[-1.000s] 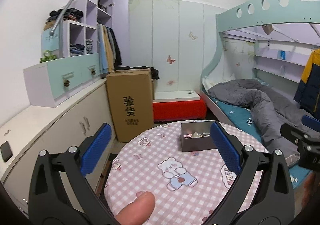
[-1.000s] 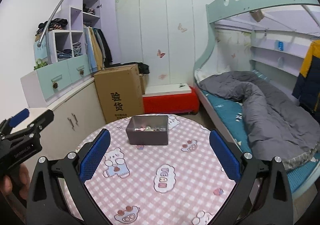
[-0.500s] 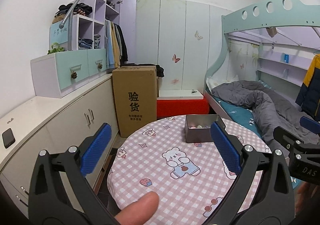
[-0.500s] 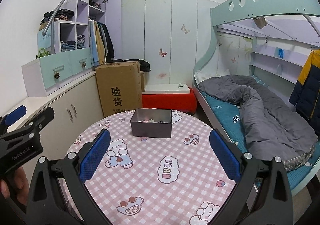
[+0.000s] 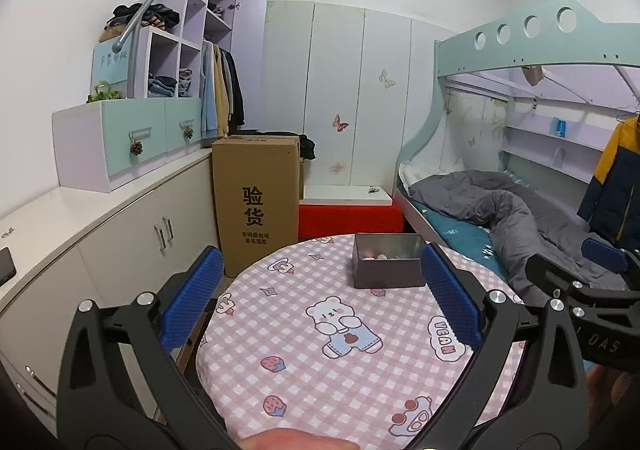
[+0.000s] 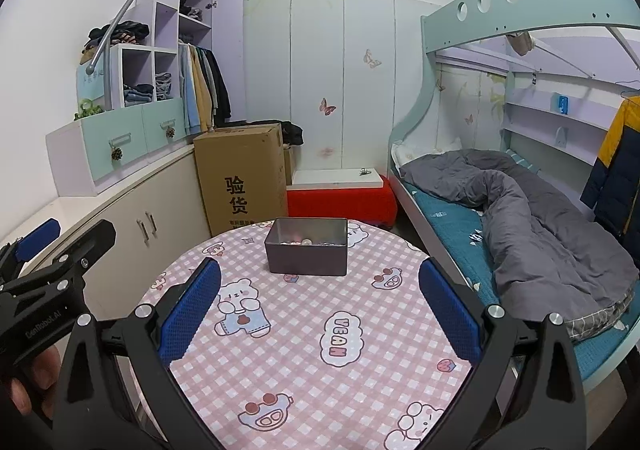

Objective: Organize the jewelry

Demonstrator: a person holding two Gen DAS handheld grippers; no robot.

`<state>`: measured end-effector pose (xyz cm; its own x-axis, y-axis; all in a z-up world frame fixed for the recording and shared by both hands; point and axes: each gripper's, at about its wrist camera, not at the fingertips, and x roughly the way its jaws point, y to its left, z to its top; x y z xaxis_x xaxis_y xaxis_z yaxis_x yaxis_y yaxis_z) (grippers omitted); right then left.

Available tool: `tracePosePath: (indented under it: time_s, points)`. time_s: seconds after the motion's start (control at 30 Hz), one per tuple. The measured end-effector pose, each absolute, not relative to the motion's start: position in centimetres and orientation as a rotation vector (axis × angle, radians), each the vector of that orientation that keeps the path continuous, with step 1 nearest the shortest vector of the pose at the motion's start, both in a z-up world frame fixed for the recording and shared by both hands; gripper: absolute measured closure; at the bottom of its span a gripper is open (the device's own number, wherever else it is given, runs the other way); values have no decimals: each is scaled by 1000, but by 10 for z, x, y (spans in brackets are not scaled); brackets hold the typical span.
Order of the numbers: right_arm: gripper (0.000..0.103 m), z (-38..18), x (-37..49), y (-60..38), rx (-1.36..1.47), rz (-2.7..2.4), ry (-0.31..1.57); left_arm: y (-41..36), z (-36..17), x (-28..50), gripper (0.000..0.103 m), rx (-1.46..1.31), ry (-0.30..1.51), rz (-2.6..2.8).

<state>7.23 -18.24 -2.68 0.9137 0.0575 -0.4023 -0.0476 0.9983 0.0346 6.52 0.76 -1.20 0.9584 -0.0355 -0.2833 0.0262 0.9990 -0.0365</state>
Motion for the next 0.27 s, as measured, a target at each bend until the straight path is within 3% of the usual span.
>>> tracePosePath:
  time_s: [0.27]
  points:
    - [8, -25, 69, -181, 28, 61, 408, 4, -12, 64, 6, -10, 287, 3]
